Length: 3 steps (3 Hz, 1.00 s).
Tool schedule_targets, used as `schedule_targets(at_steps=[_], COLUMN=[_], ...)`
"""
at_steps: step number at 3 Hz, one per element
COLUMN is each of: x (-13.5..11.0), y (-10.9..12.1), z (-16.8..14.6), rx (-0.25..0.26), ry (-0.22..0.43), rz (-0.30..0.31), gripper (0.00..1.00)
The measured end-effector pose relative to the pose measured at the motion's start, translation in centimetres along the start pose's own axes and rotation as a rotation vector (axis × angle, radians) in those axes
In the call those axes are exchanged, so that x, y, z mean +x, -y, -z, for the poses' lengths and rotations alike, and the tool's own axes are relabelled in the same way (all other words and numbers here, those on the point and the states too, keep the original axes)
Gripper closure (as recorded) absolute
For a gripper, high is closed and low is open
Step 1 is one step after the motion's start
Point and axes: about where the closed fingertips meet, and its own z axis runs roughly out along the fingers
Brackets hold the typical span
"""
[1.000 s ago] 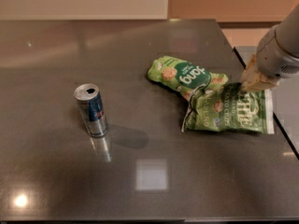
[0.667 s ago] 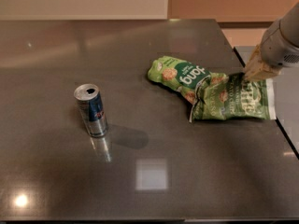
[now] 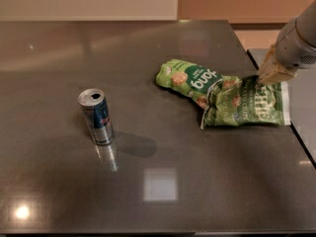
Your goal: Move green jalapeno chip bag near green rice chip bag
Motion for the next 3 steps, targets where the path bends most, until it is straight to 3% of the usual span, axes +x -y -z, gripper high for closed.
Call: schedule_targets(at_steps=[1, 2, 3], x=[-0.06, -0.13, -0.13], y=[-0.04, -0.07, -0.07], z=[0.0, 0.0, 0.0], rx=[0.0, 0.0, 0.0], ry=[0.0, 0.0, 0.0], rz=[0.001, 0.002, 0.002], gripper=[0.13, 0.0, 0.0])
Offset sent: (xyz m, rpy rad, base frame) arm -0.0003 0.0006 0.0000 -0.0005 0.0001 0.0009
